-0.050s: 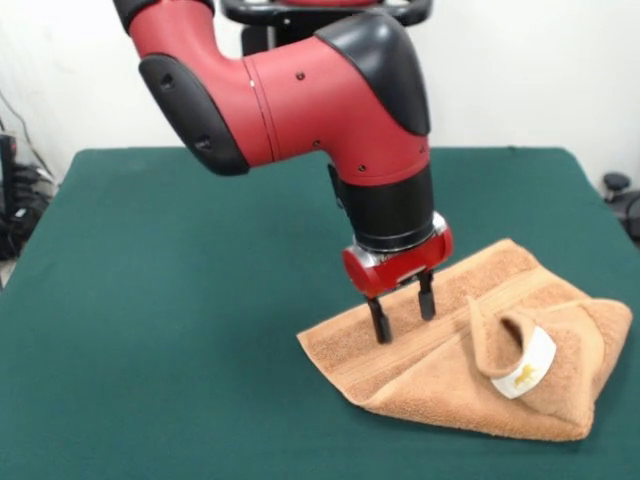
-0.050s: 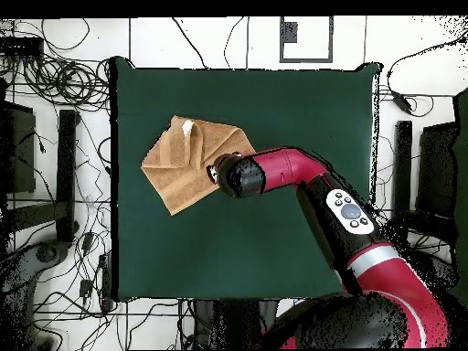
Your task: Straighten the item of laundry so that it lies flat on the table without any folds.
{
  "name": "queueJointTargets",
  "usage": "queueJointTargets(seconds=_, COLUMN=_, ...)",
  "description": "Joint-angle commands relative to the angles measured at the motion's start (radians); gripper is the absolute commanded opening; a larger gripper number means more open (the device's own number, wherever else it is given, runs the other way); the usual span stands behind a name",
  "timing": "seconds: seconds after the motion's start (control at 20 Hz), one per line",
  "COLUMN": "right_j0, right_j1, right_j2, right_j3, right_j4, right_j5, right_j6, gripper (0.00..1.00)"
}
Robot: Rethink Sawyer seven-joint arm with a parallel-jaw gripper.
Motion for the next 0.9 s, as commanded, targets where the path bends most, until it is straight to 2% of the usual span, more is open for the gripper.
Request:
queueJointTargets(seconds=0.05, right_j0=0.013, right_j1=0.045, right_j2=0.056, right_j3=0.052, right_j4=-0.085, right_j5=-0.053, right_j6=-0.179, gripper=1.00)
queueJointTargets(seconds=0.9, right_j0=0.021, right_j1=0.103, right_j2=-0.004, right_j3=0.044, right_j4=-0.189, right_j5=-0.112, right_j6=-0.176, gripper=1.00)
